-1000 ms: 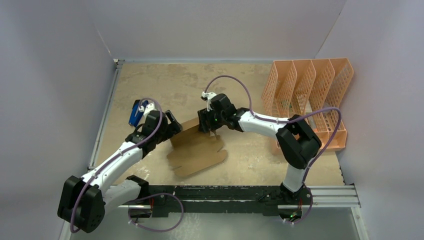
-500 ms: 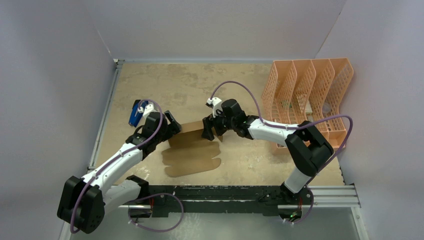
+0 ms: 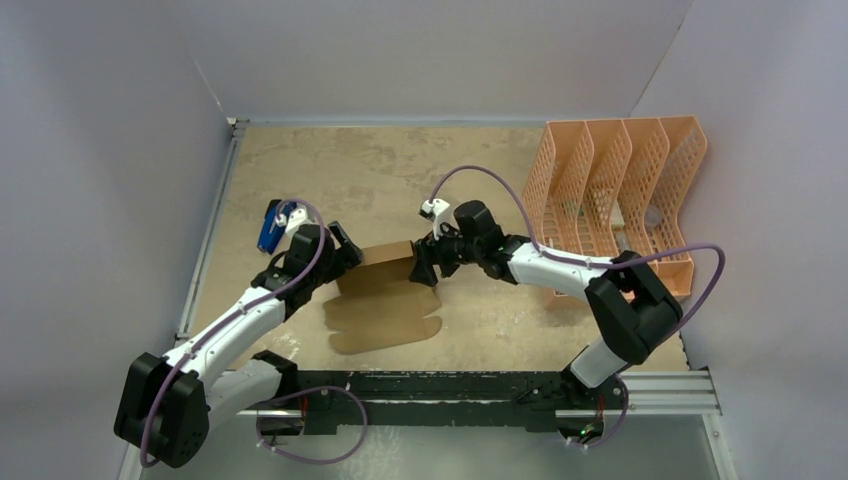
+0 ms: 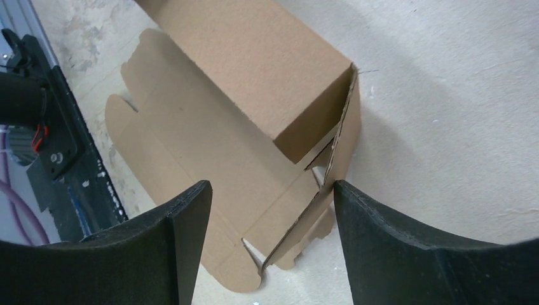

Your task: Fold the paper box

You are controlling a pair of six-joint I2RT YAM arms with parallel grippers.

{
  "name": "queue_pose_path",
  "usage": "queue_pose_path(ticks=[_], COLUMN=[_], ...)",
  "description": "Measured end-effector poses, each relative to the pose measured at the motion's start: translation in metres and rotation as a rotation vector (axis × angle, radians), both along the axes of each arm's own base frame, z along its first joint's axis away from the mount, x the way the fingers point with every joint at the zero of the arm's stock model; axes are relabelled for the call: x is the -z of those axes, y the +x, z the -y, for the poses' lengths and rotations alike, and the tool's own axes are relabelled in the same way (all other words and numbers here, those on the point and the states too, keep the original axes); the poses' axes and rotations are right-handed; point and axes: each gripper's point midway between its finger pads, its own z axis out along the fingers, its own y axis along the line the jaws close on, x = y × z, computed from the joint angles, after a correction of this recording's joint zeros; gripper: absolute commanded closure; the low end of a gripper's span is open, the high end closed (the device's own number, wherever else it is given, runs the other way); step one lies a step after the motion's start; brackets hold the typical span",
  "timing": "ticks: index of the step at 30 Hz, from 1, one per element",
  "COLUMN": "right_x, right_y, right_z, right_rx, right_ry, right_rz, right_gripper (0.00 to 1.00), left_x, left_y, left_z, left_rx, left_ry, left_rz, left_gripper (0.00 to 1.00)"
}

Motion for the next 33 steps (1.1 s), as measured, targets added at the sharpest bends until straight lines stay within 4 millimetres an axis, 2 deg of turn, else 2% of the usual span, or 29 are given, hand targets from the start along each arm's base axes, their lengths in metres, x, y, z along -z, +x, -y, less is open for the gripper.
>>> queue_pose_path(ticks=[4, 13, 22, 28, 33], right_x=[-0.001, -0.006, 0.001, 0.001, 0.002], right_y=[-0.004, -0.001, 0.005, -0.004, -0.010], right_z=[-0.004, -0.025, -0.027, -0.026, -0.026], right_rx=[-0.019, -0.065, -0.139, -0.241, -0.359], right_ry=[0.029, 0.150, 0.177, 0.189, 0.167], right_rz=[-0.011, -0.024, 0.071, 0.109, 0.147], right_gripper=[0.29, 0.26, 0.31, 0.23, 0.21], left_x=[0.000, 0.000, 0.001, 0.000, -0.001], left_y=[0.000, 0.001, 0.003, 0.003, 0.004], left_z=[0.001, 0.003, -0.001, -0.002, -0.004], left_rx=[-0.003, -0.017, -0.027, -0.022, -0.014], left_ry=[-0.009, -0.035, -0.016, -0.004, 0.025], left_rz=[0.000, -0.005, -0.002, 0.001, -0.006], left_gripper=[0.21, 0.21, 0.20, 0.20, 0.20])
